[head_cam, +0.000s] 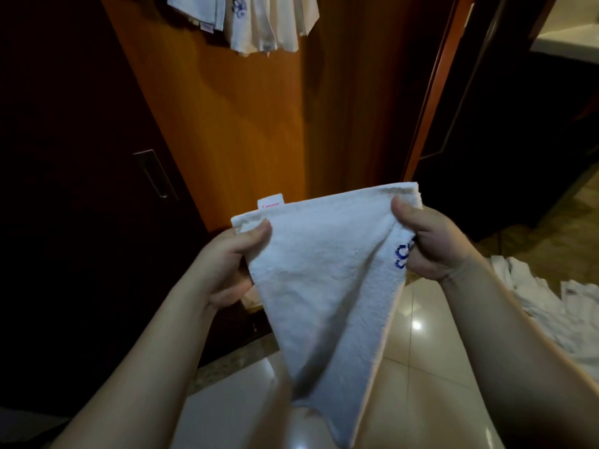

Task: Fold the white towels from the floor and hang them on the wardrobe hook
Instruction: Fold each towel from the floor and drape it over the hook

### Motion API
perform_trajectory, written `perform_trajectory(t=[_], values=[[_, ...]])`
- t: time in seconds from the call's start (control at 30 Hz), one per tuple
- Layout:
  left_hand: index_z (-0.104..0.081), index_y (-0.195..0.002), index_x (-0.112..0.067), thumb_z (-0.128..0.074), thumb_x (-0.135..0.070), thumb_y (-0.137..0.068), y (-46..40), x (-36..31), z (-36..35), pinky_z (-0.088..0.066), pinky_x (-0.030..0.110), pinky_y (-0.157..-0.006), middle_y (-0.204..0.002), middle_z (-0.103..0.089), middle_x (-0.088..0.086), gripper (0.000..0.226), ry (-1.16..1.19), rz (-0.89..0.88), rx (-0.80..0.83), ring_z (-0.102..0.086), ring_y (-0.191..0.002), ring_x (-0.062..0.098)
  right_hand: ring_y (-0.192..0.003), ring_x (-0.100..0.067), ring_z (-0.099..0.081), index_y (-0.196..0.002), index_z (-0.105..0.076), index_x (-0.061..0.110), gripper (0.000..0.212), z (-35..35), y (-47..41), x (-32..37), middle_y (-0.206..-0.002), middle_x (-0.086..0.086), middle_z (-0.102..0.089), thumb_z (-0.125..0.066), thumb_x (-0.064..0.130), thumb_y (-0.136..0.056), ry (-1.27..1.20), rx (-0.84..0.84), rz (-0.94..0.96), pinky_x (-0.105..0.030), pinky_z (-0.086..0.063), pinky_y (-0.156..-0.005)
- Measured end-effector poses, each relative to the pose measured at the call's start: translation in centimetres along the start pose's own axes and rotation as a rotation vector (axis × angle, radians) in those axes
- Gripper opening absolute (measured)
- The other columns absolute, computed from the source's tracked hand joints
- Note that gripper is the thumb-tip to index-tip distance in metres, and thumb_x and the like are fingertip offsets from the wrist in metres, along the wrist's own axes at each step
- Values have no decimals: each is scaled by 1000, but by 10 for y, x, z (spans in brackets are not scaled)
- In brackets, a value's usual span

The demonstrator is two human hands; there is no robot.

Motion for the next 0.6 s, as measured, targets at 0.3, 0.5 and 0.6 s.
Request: perform_trajectory(t=[0.3,0.5,0.6], values=[[-70,-110,-6,-62,-14,-97,-15,50,15,-61,32,-64,-108,-76,14,17,115,184,-321,-76,-93,24,-114,-32,-70,-115,-76,6,36,38,-7,-59,-125,-16,-71,-70,28,-87,1,-330,-233,-40,-61,-83],[-75,-94,-11,-64,-21,-97,-11,67,8,-59,32,-56,-94,-78,11,16,132,220,-441,-77,-79,24,-112,-29,-69,-126,-65,10,45,42,4,-92,-120,-7,-74,-67,43,-95,223,-730,-197,-51,-50,-105],[-70,-111,-9,-62,-33,-99,-3,80,-4,-61,35,-69,-96,-79,7,28,76,137,-522,-77,-86,24,-109,-25,-67,-136,-58,13,53,14,9,-103,-121,-2,-70,-54,52,-100,312,-840,-139,-48,-51,-103]])
Point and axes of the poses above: each hand's wrist, its own y-axis away from the middle knuckle, its own z-axis out of the back of the hand, x = y × z, the point moved 5 cm from there along -y, towards the middle knuckle
